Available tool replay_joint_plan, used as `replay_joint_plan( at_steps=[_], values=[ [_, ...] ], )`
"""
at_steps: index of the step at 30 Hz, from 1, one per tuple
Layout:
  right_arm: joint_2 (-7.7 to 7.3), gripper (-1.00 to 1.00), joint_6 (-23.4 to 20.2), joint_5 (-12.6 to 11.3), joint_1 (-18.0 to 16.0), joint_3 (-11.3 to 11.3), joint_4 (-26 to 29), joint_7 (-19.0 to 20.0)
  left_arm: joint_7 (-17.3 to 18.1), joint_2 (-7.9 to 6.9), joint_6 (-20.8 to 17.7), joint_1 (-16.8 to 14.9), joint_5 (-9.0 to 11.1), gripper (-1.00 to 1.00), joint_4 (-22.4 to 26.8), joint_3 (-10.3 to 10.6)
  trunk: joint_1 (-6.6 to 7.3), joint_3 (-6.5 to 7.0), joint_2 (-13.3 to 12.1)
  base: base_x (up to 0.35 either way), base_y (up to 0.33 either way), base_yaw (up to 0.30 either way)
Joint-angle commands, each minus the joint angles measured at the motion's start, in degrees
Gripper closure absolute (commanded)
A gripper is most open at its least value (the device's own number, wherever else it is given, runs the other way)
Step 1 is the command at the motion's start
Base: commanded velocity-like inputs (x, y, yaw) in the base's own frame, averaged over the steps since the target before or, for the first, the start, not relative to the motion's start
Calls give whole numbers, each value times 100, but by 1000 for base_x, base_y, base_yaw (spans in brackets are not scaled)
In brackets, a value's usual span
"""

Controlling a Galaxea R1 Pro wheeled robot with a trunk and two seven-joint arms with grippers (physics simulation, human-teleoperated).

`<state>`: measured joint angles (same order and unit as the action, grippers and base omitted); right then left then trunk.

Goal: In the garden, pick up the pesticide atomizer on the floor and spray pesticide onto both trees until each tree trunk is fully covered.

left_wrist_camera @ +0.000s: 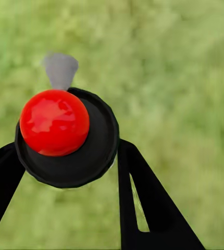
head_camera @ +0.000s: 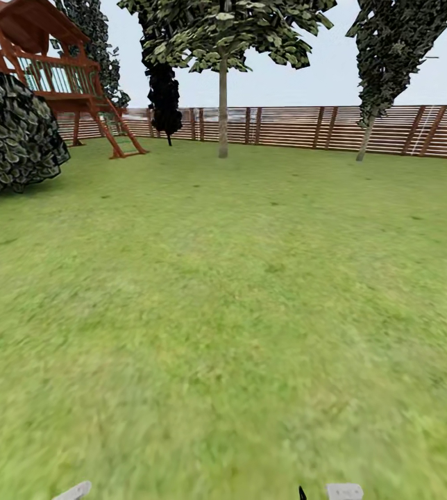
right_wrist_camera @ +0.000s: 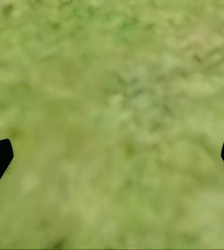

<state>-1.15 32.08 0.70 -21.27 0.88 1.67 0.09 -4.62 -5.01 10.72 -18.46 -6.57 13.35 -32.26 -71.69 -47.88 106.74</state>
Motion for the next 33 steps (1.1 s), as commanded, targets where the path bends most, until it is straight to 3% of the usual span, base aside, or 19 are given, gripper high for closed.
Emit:
replay_joint_plan(
  at_steps=[1,33],
  values=[
    [1,-100,0,0,0,0,0,0,-4,0,0,0,-2,100,0,1,0,0,0,341,0,0],
    [1,-100,1,0,0,0,0,0,-4,0,0,0,-2,100,0,1,0,0,0,341,0,0]
  ],
)
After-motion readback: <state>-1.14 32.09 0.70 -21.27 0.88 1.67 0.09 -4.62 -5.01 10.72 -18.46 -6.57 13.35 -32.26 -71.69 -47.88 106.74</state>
